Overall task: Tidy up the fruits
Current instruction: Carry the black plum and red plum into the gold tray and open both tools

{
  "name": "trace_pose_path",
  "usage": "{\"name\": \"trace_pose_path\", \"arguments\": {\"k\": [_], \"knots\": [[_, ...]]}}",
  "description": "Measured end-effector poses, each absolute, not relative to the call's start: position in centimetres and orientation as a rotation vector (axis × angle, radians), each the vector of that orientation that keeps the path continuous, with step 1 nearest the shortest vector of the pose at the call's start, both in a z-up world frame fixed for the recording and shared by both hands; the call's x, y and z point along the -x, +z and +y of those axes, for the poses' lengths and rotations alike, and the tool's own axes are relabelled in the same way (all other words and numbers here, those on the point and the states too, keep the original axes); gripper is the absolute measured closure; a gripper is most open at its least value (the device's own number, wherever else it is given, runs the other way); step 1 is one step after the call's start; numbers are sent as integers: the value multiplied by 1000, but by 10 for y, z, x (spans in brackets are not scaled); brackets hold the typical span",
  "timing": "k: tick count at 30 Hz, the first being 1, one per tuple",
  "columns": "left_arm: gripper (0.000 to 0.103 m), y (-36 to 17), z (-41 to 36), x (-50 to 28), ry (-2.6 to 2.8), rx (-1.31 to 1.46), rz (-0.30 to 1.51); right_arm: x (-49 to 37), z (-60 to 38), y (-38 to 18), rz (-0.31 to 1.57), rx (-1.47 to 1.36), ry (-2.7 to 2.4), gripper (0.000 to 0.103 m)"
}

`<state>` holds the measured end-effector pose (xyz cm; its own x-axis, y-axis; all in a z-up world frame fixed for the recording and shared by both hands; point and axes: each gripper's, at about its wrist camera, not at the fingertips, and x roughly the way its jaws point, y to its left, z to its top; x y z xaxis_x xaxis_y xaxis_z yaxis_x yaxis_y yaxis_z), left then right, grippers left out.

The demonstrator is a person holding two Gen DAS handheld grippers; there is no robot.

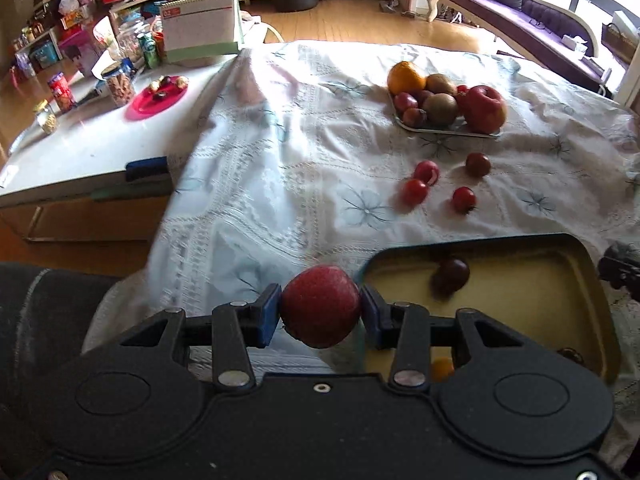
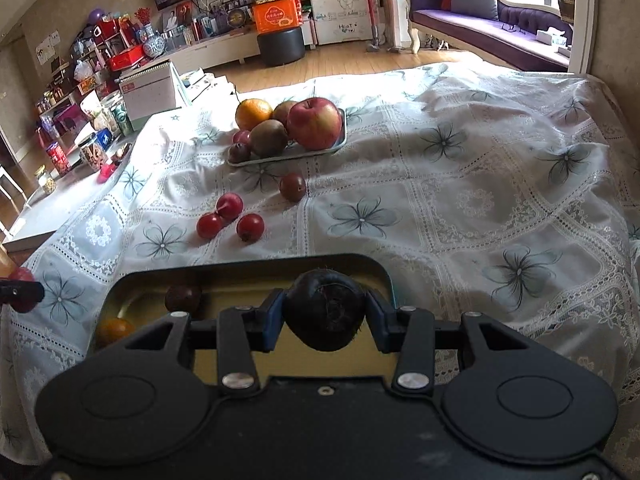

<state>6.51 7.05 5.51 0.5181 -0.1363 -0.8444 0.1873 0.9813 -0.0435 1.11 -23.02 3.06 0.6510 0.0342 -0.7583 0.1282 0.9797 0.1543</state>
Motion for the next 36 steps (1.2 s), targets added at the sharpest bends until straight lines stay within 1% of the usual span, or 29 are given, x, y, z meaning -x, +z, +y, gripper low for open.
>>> {"name": "trace_pose_path", "arguments": {"k": [5,10,14,19,30,36], "knots": [[53,33,23,-47,-306,45,1049,-3,-230,20,911,-207,-71,58],[53,21,-23,-30,-283,-12,997,2,-229,13,940,-191,-85,58],[53,5,-39,-26,-241,-45,1021,0,-224,5,964,-159,-102,58],[53,-4,-43,-23,-238,-51,1060,0,-218,-1,988,-157,-79,58],[53,-1,-43,-17,-197,-71,1019,-1,-219,0,991,-157,-92,57],[53,-3,-42,-19,-197,-69,1035,0,-218,-1,995,-157,-85,57]]}}
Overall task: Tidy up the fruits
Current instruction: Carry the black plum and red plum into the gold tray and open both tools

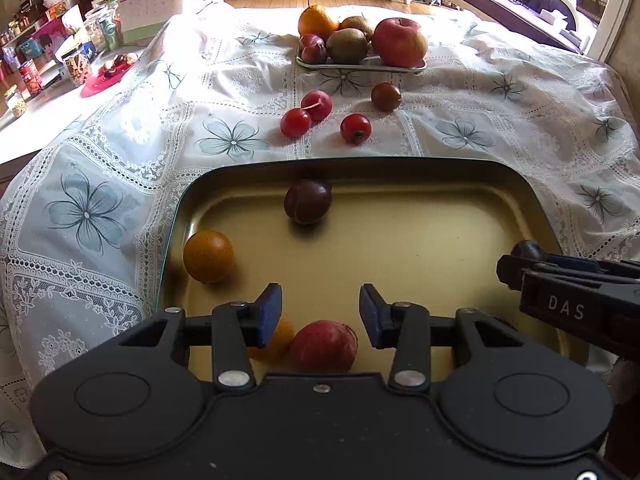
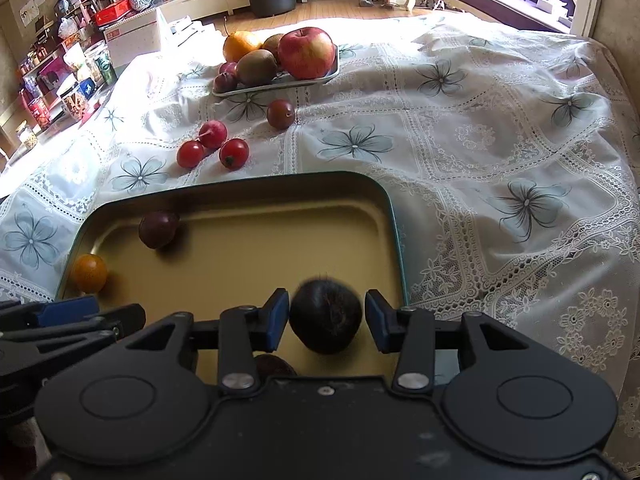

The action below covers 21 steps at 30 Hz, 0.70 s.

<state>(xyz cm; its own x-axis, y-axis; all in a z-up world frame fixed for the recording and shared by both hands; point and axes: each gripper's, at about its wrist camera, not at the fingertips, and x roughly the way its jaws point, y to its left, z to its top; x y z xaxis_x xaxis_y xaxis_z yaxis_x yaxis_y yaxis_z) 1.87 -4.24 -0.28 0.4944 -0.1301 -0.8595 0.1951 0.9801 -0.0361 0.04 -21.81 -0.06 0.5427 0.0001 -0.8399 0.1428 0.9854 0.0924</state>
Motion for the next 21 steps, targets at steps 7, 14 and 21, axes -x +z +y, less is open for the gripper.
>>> {"name": "trace_pose_path", "arguments": {"k": [7,14,21], "knots": [[53,-5,-42,-18,-196,-68,1048,2,-219,4,967,-145,-101,58],[53,-6,-42,-18,-197,-69,1059,2,-219,4,973,-148,-94,58],[53,-7,-41,-20,-191,-67,1068,2,-217,5,974,-146,-89,58]]}}
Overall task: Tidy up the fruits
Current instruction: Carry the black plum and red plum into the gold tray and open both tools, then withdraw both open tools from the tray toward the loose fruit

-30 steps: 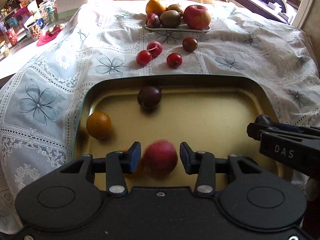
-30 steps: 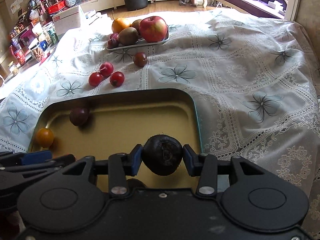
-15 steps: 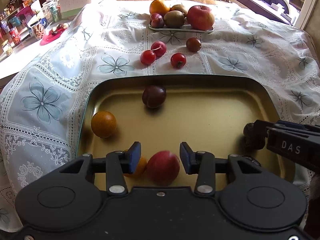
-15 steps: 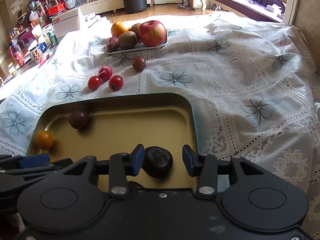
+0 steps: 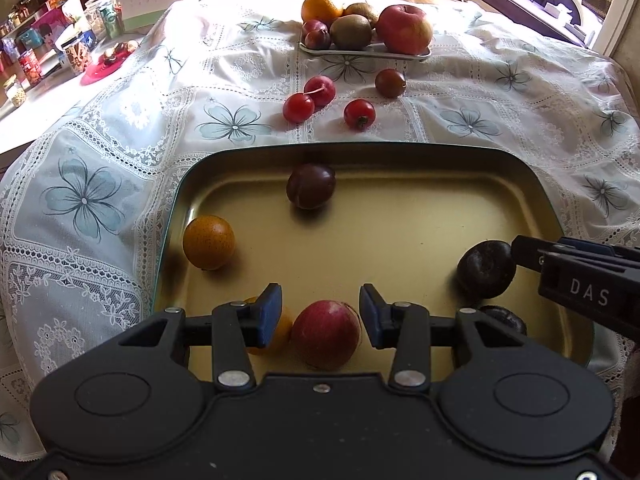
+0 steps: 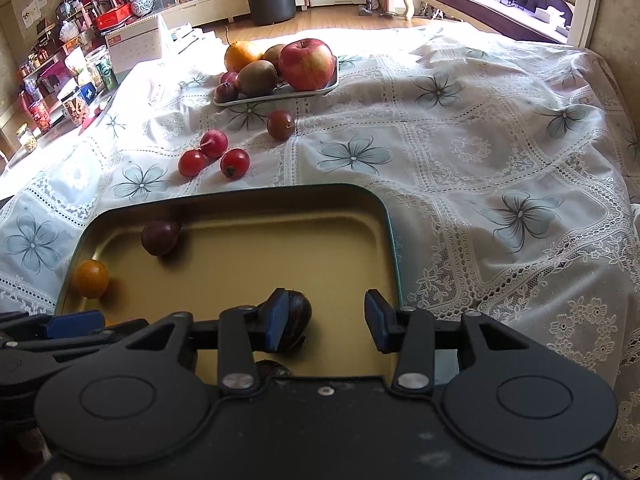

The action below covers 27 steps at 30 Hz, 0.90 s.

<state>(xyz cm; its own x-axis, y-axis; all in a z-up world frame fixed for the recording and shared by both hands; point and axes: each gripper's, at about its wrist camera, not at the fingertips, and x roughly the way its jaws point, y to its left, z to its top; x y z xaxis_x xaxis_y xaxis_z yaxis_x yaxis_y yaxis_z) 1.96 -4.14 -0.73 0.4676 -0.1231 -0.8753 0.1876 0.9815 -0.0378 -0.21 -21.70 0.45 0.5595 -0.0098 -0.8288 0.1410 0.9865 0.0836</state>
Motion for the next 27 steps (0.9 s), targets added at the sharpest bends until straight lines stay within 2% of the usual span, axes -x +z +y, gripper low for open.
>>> {"name": "trace_pose_path", "arguments": {"k": [20,25,27], "knots": [[53,-5,-38,-22,-218,-58,1089,-1,-213,9,979,-147,-58,58],[53,8,-23,-36,-192,-52,1058,-8,-210,25,930,-141,-41,57],[53,14,-14,-49,-162,-59,1037,-13,-210,33,890,-141,-52,53]]}}
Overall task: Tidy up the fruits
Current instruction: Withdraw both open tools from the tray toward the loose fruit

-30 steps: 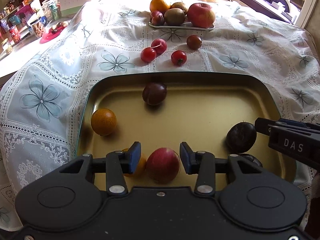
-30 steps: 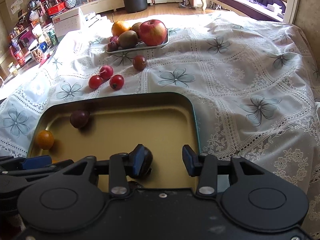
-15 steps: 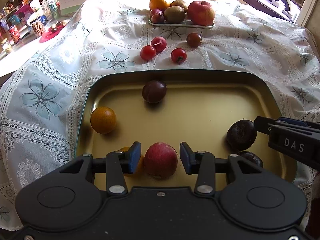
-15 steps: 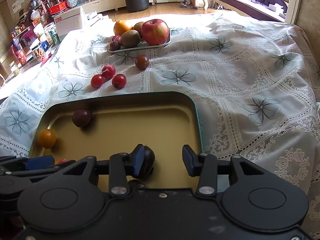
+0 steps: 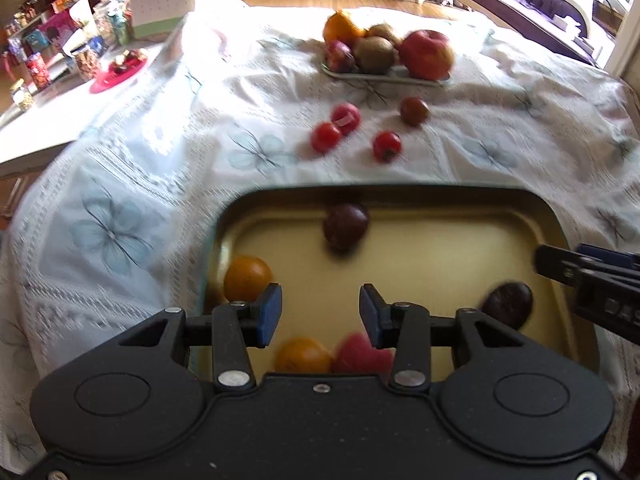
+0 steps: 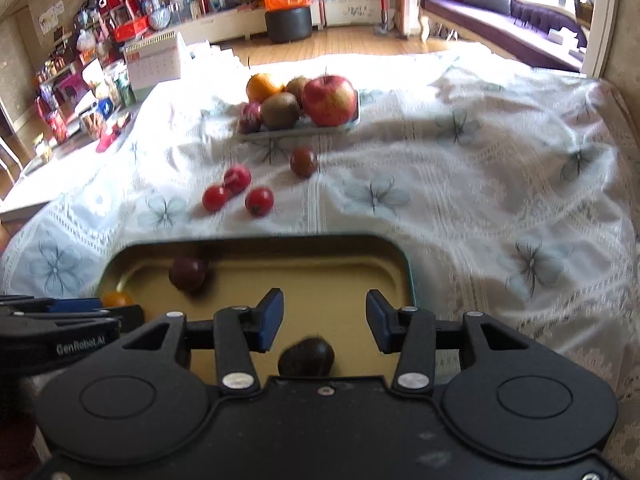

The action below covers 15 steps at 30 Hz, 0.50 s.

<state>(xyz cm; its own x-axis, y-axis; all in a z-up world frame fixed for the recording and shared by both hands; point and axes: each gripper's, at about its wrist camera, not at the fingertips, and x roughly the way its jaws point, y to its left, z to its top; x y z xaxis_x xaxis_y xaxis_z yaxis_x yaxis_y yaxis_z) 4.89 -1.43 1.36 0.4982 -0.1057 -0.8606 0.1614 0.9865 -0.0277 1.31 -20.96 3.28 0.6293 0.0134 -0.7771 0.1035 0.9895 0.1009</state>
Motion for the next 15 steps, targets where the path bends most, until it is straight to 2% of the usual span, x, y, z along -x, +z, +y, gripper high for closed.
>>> {"name": "trace_pose_path", "arguments": {"k": [3,5,12,15], "knots": [[53,20,-4,-70,-114,-69,1009,-27,-210,40,855,-143,-67,48],[53,21,1,-84,-91,-69,1009,-40,-209,42,858,-135,-61,48],[53,15,6,-132,-77,-80,1046,-116,-217,32,966,-228,-22,49],[53,11,5,-147,-79,-87,1056,-154,-226,20,1051,-304,15,54]]}}
